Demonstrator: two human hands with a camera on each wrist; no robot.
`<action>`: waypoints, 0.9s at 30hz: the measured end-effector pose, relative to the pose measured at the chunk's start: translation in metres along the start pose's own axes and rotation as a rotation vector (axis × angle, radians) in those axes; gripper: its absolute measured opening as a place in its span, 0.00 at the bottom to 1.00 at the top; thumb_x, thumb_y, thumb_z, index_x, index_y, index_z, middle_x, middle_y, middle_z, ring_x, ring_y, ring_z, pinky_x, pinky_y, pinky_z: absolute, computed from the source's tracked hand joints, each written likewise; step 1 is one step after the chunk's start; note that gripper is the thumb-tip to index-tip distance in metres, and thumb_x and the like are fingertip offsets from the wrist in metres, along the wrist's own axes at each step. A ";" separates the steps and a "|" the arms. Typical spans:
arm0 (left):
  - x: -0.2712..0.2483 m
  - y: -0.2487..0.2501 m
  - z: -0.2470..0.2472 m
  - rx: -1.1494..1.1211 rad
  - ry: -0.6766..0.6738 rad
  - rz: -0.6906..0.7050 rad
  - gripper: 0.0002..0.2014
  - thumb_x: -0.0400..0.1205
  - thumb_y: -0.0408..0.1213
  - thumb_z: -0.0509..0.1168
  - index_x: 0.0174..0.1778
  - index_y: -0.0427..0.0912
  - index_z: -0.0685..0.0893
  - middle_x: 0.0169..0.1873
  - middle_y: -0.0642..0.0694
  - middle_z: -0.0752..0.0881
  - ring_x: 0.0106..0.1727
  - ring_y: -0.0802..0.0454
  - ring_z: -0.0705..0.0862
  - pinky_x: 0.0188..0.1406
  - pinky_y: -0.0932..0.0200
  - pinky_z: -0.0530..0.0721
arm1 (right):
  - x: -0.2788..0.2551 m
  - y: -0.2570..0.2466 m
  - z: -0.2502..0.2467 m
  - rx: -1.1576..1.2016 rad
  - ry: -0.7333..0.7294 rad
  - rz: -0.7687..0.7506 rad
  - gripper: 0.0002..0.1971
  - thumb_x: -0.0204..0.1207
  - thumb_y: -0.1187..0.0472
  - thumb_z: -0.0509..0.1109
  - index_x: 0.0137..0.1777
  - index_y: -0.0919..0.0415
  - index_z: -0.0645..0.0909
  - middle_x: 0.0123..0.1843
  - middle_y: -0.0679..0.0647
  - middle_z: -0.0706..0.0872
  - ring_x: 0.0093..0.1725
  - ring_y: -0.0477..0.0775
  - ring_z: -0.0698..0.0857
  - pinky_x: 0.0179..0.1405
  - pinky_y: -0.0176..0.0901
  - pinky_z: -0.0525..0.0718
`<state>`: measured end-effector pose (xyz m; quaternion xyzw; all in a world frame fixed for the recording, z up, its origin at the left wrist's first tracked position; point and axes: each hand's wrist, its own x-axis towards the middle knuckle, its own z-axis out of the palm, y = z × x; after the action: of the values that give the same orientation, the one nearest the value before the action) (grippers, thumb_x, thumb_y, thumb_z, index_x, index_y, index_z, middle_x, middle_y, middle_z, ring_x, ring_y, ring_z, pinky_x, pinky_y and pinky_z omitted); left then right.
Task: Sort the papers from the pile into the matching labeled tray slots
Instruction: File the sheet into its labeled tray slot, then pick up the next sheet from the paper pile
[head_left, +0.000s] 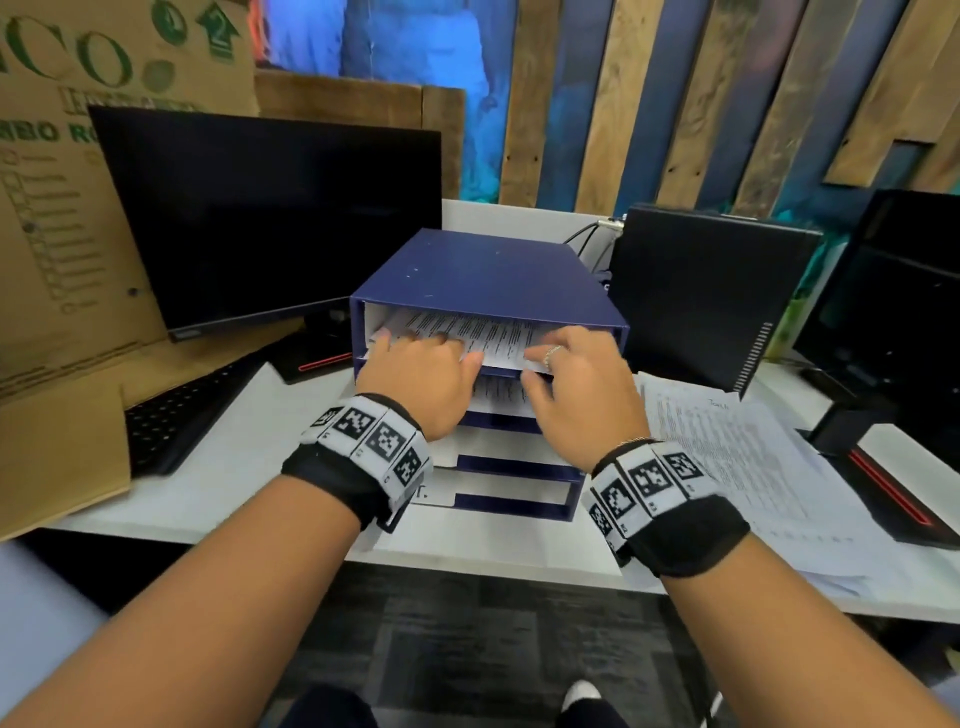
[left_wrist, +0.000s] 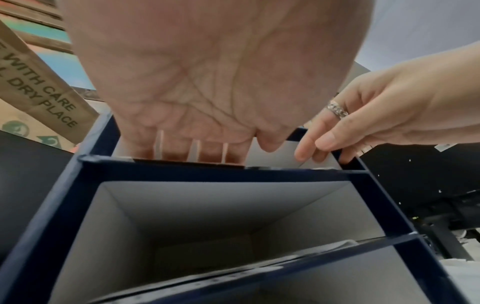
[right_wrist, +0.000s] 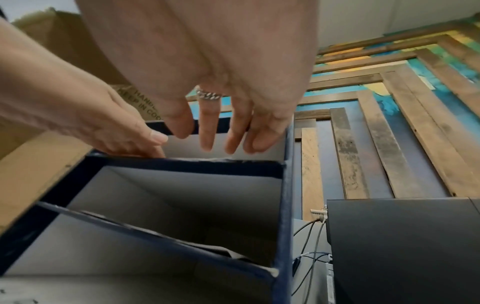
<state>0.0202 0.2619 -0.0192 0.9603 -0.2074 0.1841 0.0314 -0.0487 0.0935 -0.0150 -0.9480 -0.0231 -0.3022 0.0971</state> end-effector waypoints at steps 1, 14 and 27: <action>0.004 0.001 -0.002 0.004 -0.030 0.010 0.25 0.87 0.53 0.39 0.59 0.47 0.80 0.59 0.45 0.86 0.60 0.38 0.82 0.66 0.39 0.73 | 0.004 -0.001 0.001 -0.064 -0.083 -0.009 0.19 0.86 0.48 0.61 0.67 0.57 0.85 0.65 0.52 0.84 0.65 0.58 0.79 0.64 0.54 0.79; 0.002 0.033 -0.005 -0.129 0.246 0.018 0.16 0.87 0.45 0.51 0.50 0.42 0.82 0.47 0.44 0.87 0.50 0.39 0.81 0.53 0.43 0.80 | -0.001 0.016 -0.006 0.260 -0.062 0.020 0.15 0.87 0.61 0.61 0.66 0.60 0.85 0.63 0.55 0.88 0.66 0.54 0.83 0.70 0.47 0.78; 0.002 0.205 0.061 -0.584 -0.097 0.197 0.12 0.83 0.42 0.56 0.50 0.43 0.84 0.43 0.44 0.88 0.44 0.40 0.85 0.43 0.48 0.86 | -0.071 0.196 0.007 -0.167 -0.344 0.591 0.16 0.83 0.56 0.62 0.66 0.56 0.84 0.65 0.58 0.87 0.63 0.63 0.85 0.63 0.55 0.84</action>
<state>-0.0412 0.0661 -0.0783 0.8935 -0.3451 0.0727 0.2780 -0.0823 -0.0964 -0.0950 -0.9555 0.2609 -0.0977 0.0972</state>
